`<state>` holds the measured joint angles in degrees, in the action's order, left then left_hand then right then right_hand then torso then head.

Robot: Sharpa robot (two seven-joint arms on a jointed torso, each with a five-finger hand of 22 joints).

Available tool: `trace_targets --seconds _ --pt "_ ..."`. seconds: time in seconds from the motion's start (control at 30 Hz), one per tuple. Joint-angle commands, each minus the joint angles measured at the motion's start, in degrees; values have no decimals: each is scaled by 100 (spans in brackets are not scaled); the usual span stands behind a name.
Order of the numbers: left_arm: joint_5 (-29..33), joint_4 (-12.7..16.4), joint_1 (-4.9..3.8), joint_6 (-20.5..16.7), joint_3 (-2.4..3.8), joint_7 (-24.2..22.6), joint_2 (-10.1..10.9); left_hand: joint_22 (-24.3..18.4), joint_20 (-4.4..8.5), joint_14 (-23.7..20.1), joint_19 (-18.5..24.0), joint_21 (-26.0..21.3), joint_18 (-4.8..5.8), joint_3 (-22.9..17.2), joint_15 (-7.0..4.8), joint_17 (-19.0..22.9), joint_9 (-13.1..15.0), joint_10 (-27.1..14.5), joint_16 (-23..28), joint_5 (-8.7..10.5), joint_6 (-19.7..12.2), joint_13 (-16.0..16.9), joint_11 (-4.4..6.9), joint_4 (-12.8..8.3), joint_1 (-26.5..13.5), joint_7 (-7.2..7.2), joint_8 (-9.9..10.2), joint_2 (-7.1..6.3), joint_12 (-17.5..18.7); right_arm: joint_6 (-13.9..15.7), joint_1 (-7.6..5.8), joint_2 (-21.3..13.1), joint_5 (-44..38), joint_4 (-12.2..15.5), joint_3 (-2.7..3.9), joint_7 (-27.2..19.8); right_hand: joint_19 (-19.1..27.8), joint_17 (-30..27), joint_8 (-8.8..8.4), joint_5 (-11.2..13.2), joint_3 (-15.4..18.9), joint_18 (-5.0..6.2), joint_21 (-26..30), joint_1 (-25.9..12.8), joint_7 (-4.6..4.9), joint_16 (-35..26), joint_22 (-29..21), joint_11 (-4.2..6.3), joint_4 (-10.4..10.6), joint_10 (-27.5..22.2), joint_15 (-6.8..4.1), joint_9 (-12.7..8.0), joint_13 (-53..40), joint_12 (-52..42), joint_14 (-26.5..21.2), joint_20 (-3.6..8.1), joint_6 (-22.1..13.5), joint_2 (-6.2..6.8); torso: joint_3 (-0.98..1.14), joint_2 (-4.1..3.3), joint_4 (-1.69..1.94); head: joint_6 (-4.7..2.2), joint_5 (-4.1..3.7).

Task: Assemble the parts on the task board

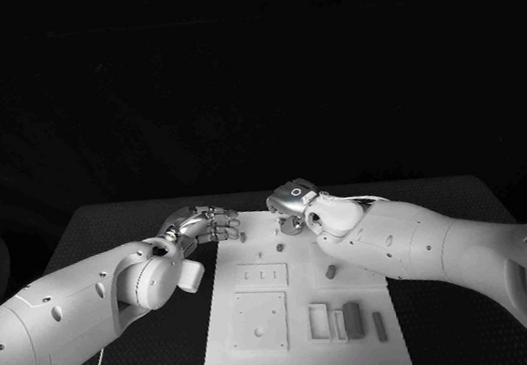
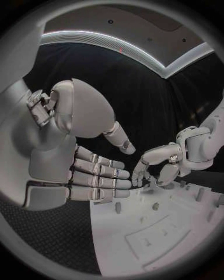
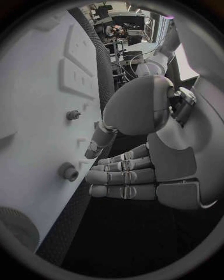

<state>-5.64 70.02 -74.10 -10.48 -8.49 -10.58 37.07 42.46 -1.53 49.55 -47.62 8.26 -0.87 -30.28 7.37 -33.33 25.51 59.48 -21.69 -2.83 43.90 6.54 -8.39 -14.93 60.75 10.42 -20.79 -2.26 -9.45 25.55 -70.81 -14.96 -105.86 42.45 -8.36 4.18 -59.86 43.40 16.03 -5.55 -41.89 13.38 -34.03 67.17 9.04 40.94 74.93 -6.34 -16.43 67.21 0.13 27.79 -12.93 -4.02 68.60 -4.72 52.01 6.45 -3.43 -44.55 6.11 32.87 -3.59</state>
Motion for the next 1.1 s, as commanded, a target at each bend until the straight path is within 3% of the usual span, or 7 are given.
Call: trace_targets --seconds 0.03,0.2,0.3,0.47,0.6,0.87,1.1 --pt "-16 -1 -7 85 6 -43 -14 -9 -12 44 -30 -25 26 40 -4 -7 -6 10 35 0 1 -6 12 1 -33 -19 34 0 39 174 -4 -9 48 36 -1 -104 -16 12 49 8 -34 162 -34 58 -8 44 129 25 -29 133 -36 13 -1 -39 60 46 96 -108 -4 -3 3 4 2" --pt "-16 -18 -6 89 6 -43 -26 -9 -11 45 -31 -26 27 40 -4 -8 -6 12 37 0 2 -6 12 2 -33 -19 34 2 40 112 -6 -12 87 52 -1 -113 -22 14 90 5 -81 162 -62 158 -41 58 130 58 -39 233 -62 26 -3 -48 81 65 163 -271 -5 0 2 4 4" --pt "-16 -22 -6 90 6 -43 -29 -9 -11 45 -31 -27 27 39 -5 -9 -6 13 38 0 3 -7 13 2 -32 -19 34 3 41 83 -10 -24 95 56 -1 -114 -17 14 92 8 -77 162 -65 165 -42 59 131 59 -43 239 -64 27 -1 -44 80 66 165 -256 -6 -1 2 5 4" --pt "-16 -21 -6 89 6 -40 -15 -8 -11 46 -32 -28 27 40 -5 -10 -6 14 39 0 3 -7 13 2 -32 -18 35 4 42 153 -21 -113 160 119 0 -115 -8 12 65 11 -37 162 -79 155 -21 59 128 42 -33 201 -50 11 26 4 76 59 118 -95 -5 0 -1 3 3" --pt "-16 -19 -6 80 6 -42 14 -8 -11 46 -32 -30 27 40 -5 -12 -6 14 41 0 2 -8 12 2 -32 -18 35 4 44 233 -76 -316 362 366 18 -159 -19 9 25 10 -7 162 -89 104 12 61 122 20 -17 146 -31 -14 62 30 82 50 50 44 -4 -1 -6 -21 5" --pt "-16 29 -8 69 6 -34 102 -8 -11 47 -33 -32 28 41 -4 -14 -7 15 44 0 3 -8 12 0 -32 -18 36 1 47 65 -189 -802 811 1105 316 -237 -53 4 11 11 44 162 -103 -98 30 72 116 6 60 111 -18 -37 112 21 98 41 29 169 -1 -7 -19 -41 6" --pt "-16 40 -8 69 6 -34 119 -8 -10 48 -33 -34 28 43 -3 -16 -7 17 45 0 4 -9 12 -1 -32 -19 36 -1 48 -689 -238 -1102 993 1495 406 -182 -63 0 12 11 93 162 -103 -303 29 75 113 12 188 127 -23 -49 137 13 91 46 30 296 1 -10 -5 -46 -4"
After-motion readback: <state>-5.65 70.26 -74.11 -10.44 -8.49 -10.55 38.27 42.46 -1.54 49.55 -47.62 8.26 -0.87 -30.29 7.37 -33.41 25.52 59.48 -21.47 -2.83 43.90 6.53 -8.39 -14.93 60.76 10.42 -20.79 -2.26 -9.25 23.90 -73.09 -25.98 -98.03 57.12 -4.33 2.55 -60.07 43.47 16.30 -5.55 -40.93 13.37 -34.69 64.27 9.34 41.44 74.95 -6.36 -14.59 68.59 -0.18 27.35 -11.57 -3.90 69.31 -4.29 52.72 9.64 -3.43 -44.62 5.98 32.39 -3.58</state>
